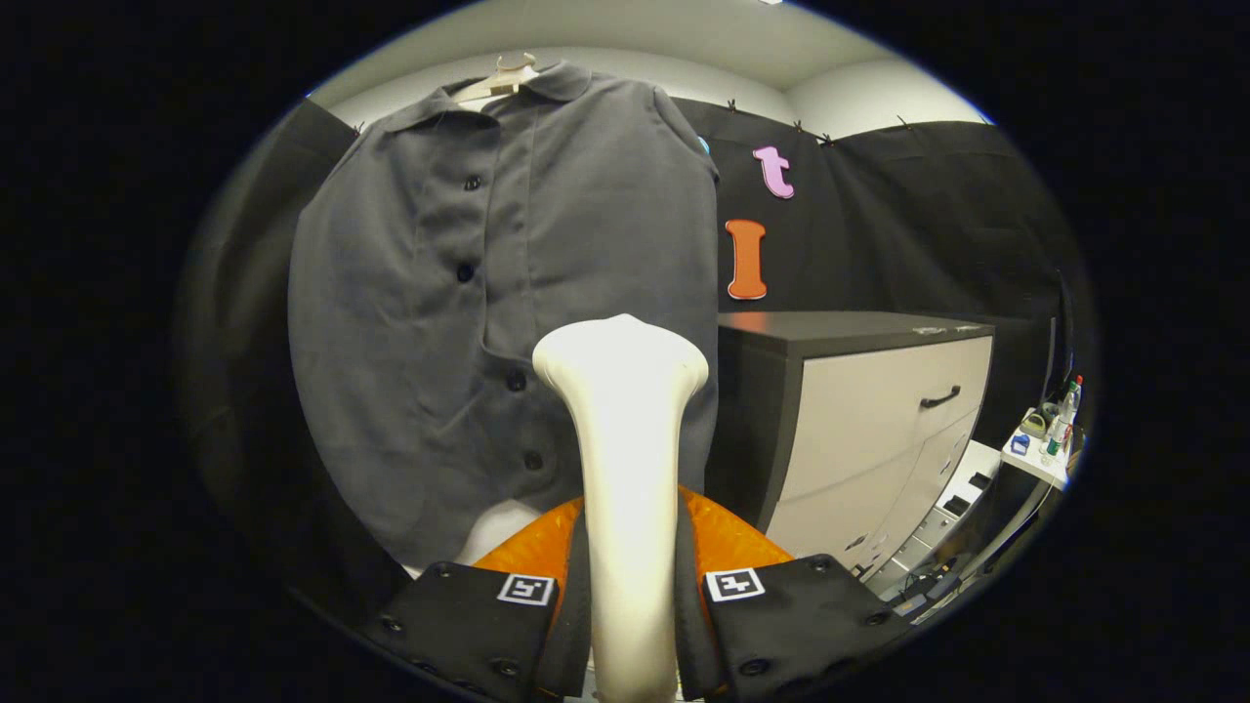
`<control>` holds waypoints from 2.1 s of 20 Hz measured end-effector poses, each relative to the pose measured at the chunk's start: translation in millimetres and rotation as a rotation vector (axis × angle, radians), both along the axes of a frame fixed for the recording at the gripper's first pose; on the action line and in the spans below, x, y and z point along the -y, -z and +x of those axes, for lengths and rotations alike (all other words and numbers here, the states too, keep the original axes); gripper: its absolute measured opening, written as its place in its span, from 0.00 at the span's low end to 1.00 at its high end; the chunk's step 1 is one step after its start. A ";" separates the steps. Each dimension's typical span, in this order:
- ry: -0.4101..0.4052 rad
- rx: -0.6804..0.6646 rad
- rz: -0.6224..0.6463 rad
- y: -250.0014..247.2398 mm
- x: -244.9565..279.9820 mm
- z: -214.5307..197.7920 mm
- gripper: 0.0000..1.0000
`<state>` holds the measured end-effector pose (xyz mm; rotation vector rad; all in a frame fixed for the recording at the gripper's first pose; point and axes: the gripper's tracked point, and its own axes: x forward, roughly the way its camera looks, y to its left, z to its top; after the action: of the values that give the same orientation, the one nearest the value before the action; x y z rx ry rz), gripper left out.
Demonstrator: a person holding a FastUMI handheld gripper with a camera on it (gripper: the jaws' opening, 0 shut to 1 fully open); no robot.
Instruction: Iron the clothes twice with a garment steamer, once on the left side and once on the right side.
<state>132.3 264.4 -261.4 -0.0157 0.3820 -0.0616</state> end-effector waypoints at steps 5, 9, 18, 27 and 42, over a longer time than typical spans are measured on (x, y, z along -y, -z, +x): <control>-0.104 0.194 0.033 -107.2 -40.8 27.9 0.43; -0.170 0.283 0.050 -165.8 -68.4 38.2 0.42; -0.249 0.347 0.146 -219.1 -128.5 76.1 0.42; -0.306 0.306 0.166 -201.2 -179.1 114.0 0.42; -0.304 0.291 0.104 -176.8 -178.2 102.6 0.42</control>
<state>234.9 442.6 -84.7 0.0381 0.0887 0.2546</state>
